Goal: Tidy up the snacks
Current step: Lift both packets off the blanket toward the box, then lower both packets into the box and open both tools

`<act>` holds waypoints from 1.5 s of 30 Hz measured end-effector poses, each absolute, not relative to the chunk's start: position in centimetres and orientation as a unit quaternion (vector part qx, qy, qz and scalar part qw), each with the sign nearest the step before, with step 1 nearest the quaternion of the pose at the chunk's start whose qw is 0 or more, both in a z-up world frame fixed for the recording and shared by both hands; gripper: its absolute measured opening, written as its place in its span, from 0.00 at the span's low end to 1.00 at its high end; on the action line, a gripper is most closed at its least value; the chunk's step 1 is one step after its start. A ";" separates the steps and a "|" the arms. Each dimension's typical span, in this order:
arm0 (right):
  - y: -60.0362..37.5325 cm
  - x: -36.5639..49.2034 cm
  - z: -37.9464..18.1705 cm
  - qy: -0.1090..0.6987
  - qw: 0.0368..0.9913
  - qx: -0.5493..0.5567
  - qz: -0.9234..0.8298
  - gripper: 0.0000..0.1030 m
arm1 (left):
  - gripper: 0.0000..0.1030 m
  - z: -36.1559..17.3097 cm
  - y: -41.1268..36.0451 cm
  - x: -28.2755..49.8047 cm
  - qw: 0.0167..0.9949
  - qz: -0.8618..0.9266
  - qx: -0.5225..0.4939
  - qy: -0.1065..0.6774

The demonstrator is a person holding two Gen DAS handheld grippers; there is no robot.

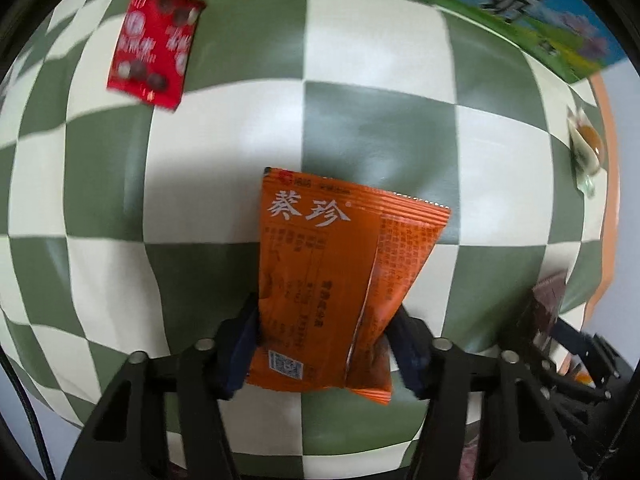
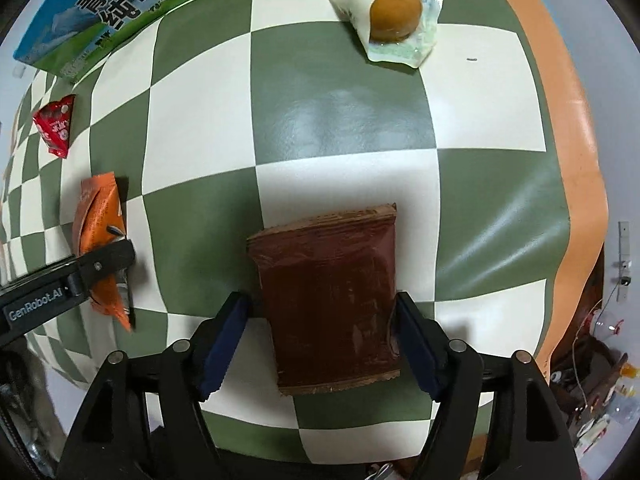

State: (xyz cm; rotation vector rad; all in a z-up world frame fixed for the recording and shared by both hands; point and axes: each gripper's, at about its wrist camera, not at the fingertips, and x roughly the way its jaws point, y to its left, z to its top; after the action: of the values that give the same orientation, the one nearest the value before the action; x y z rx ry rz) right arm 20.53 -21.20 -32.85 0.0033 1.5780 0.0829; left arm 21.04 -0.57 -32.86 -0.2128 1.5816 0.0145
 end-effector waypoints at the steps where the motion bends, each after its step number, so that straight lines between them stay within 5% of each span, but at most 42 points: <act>1: -21.3 20.5 -32.7 0.707 0.706 0.000 0.036 0.59 | 0.47 -32.5 -0.6 21.0 0.703 0.004 -0.093 0.705; 8: -22.3 20.0 -30.0 0.690 0.720 0.027 0.067 0.58 | 0.43 -28.8 -0.5 21.6 0.734 -0.013 -0.091 0.672; 23: -19.4 29.0 -11.8 0.551 0.813 0.075 0.172 0.58 | 0.43 -11.7 1.8 31.9 0.822 -0.059 -0.140 0.550; 31: -15.4 40.5 -11.6 0.538 0.831 0.035 0.138 0.58 | 0.44 -12.9 5.0 39.9 0.818 0.026 -0.052 0.572; 45: -14.1 52.0 -23.5 0.630 0.770 0.008 0.106 0.58 | 0.46 -20.7 6.8 44.6 0.756 0.063 -0.030 0.651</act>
State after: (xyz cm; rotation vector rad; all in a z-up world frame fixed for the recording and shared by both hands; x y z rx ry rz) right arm 51.99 -14.10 -23.47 0.0174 1.3659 0.2299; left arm 44.63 6.85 -20.67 -0.0650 1.4194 0.1384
